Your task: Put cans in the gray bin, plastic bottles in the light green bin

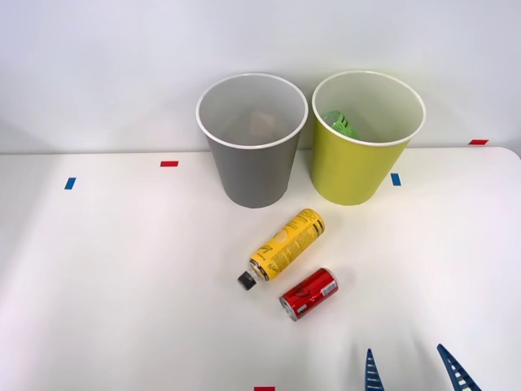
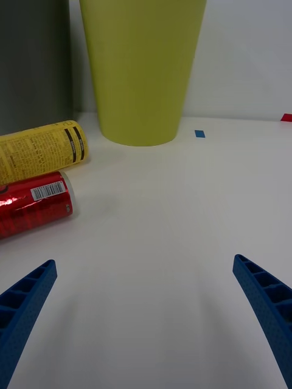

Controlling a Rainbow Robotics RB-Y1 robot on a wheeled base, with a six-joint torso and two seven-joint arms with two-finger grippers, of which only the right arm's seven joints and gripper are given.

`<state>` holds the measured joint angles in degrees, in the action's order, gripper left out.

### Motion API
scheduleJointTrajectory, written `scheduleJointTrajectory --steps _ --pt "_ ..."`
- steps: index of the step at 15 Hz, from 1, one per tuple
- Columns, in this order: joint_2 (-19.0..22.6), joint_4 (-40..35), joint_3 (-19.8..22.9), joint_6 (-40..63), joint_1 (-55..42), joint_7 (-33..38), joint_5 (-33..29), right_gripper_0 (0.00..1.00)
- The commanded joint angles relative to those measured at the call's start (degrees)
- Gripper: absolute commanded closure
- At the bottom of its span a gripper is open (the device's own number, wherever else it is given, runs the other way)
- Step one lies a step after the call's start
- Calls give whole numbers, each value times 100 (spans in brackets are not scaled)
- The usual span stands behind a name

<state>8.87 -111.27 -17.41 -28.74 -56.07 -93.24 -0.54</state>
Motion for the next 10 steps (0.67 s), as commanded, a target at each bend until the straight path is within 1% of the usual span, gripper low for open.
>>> scheduleJointTrajectory --steps 1,10 --pt "0 0 1 0 0 -1 1 0" --pt "0 0 1 0 0 -1 1 0"
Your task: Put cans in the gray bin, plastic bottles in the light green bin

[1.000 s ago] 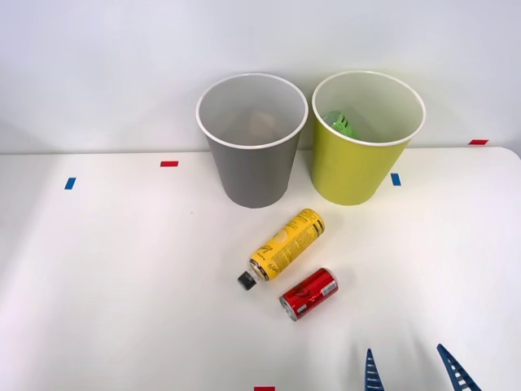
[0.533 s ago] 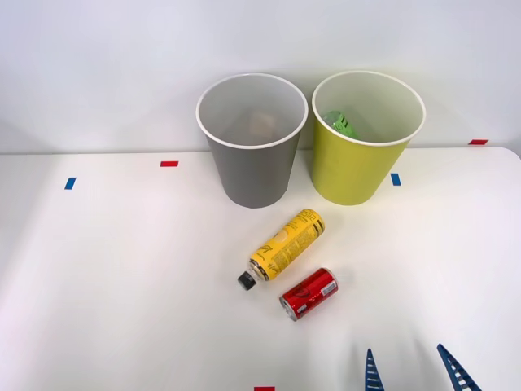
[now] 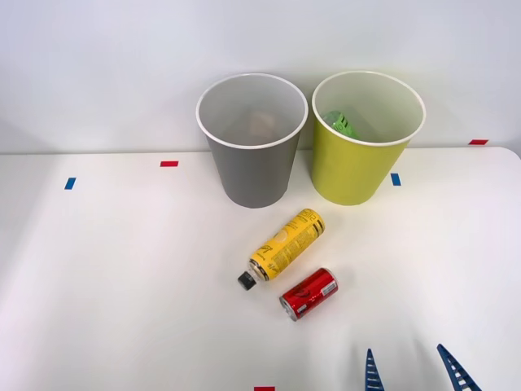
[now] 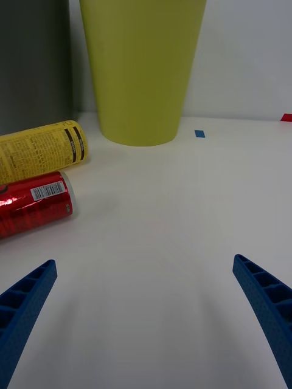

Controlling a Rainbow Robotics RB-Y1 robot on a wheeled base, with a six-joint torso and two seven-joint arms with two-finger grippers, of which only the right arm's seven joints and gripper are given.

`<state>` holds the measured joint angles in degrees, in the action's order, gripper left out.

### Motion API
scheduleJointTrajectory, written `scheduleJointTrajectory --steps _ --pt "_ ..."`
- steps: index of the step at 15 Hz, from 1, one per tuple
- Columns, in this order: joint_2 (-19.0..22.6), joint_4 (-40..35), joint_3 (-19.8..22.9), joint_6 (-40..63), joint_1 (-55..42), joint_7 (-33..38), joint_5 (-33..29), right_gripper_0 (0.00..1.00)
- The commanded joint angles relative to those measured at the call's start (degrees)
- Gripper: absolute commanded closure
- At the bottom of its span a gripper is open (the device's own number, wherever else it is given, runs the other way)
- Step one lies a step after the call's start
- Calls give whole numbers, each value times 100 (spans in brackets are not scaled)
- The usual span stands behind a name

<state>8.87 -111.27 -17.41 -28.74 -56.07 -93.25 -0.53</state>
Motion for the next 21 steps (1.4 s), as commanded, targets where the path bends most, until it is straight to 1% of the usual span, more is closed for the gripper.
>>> scheduleJointTrajectory --steps 1,21 --pt "0 0 0 0 0 -1 1 0" --pt "0 0 0 0 0 -1 1 0"
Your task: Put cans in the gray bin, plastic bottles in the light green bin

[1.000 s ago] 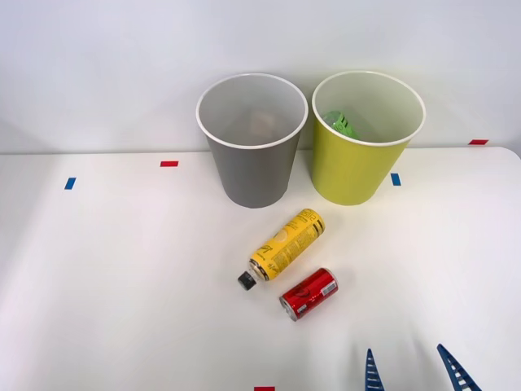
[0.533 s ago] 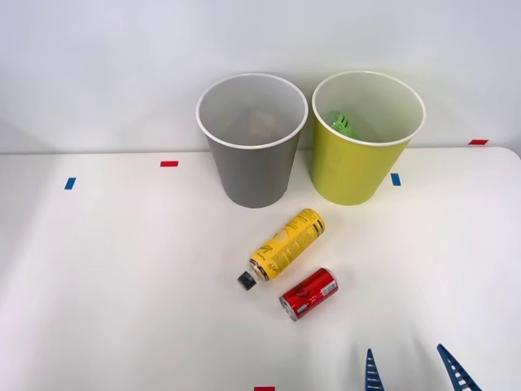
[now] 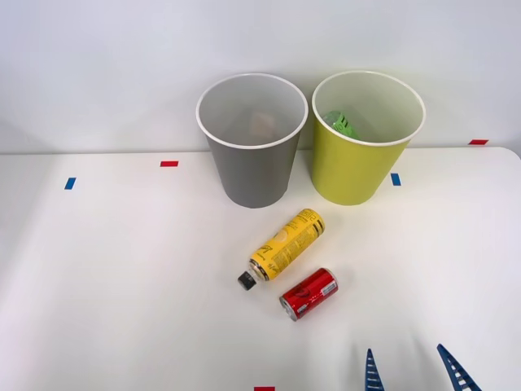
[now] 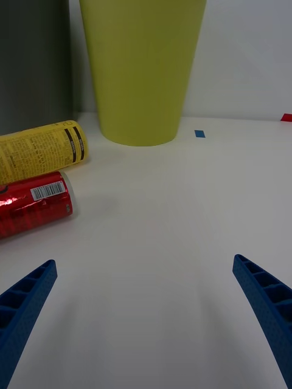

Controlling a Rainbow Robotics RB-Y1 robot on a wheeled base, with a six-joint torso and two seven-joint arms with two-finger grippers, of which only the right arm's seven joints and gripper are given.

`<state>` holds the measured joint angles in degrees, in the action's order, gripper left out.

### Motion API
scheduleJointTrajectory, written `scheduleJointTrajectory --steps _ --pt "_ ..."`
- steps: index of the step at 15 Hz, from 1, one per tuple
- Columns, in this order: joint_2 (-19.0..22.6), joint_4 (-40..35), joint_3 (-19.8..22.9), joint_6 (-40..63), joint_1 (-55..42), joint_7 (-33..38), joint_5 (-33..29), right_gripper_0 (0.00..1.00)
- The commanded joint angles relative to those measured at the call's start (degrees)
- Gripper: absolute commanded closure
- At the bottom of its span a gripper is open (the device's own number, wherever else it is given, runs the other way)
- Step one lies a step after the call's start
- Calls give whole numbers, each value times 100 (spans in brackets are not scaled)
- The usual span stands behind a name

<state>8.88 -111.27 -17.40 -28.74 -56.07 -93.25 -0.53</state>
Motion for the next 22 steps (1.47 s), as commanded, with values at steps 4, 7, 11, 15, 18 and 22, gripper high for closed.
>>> scheduleJointTrajectory --steps 4,7,11,15,18,22 --pt "0 0 0 0 0 0 0 0" --pt "0 0 0 0 0 0 0 0" --pt "0 0 0 0 0 0 0 0" --pt "0 0 0 0 0 0 0 0" --pt "0 0 0 0 0 0 0 0" --pt "0 0 0 0 0 0 0 0"
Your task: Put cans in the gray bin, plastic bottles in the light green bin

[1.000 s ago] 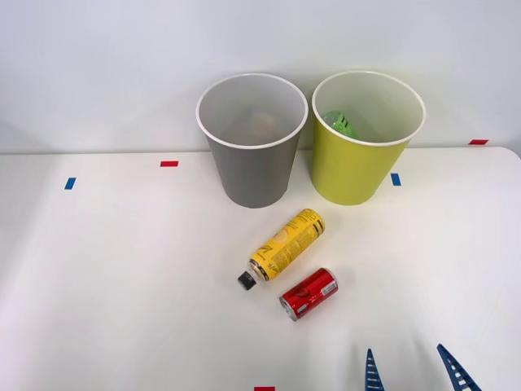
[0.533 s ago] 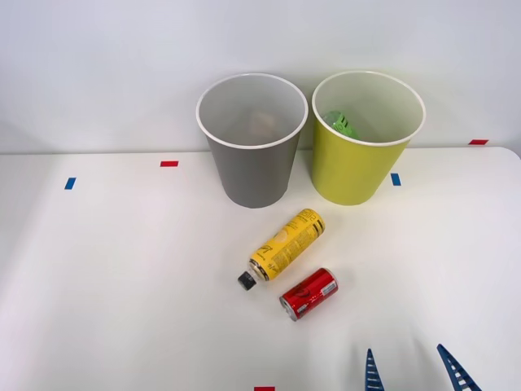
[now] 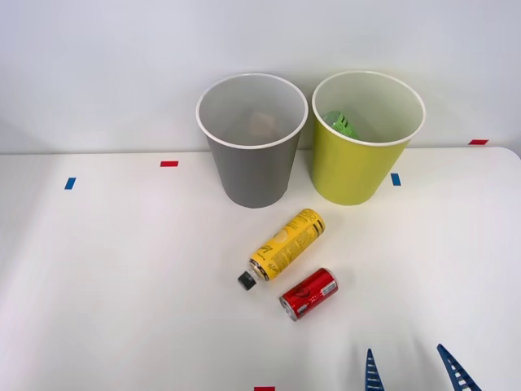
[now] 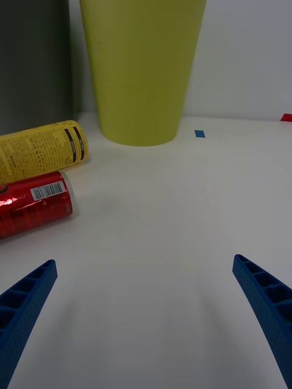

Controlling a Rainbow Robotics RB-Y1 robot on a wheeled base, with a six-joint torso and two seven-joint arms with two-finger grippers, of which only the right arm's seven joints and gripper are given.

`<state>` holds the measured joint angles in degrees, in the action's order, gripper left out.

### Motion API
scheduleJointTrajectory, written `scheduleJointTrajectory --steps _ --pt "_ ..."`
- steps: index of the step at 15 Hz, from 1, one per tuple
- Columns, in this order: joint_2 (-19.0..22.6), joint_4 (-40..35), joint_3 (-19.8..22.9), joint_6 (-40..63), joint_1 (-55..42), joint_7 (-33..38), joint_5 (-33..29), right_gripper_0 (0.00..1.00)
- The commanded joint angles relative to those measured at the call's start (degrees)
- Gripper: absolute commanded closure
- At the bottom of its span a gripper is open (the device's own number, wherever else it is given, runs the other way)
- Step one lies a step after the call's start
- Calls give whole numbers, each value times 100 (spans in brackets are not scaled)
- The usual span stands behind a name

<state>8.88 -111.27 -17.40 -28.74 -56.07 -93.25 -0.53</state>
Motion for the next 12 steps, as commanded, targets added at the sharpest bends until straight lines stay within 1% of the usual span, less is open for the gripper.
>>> scheduleJointTrajectory --steps 1,12 --pt "0 0 0 0 0 0 0 0" --pt "0 0 0 0 0 0 0 0"
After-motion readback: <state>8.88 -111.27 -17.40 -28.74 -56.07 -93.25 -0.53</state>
